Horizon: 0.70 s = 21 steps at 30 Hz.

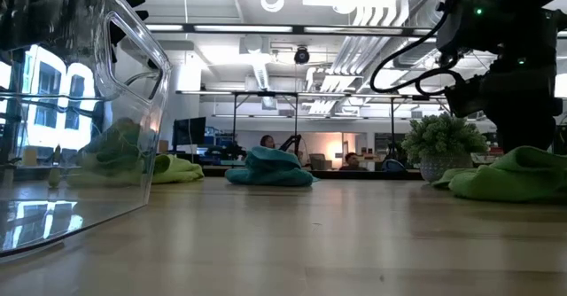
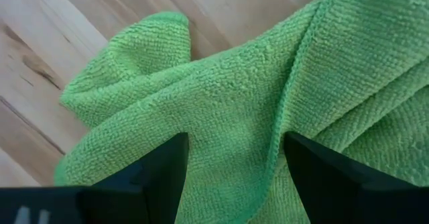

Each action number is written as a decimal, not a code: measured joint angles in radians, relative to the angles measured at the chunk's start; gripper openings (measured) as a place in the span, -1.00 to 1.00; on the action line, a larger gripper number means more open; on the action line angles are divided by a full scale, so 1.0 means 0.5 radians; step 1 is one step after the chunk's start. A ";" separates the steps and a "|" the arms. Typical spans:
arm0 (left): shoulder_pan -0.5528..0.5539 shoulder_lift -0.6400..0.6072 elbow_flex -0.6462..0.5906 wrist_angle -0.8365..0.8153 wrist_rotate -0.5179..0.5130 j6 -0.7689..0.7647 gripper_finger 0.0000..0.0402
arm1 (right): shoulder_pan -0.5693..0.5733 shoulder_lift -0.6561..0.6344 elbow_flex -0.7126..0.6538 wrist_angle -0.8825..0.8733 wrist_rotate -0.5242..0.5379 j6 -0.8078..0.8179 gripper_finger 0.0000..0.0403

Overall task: Roll microfiber towels into tight, uniform cylinder then place into a basket
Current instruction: Roll the green microfiber cloth

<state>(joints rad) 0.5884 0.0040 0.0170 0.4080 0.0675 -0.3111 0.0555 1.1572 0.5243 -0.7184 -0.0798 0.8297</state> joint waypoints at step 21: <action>0.000 -0.001 0.000 -0.001 0.000 0.000 -0.28 | -0.041 -0.001 0.000 -0.068 -0.005 -0.228 -0.72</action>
<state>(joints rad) 0.5884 0.0037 0.0171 0.4076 0.0673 -0.3111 0.0352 1.1568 0.5243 -0.7521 -0.0824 0.7158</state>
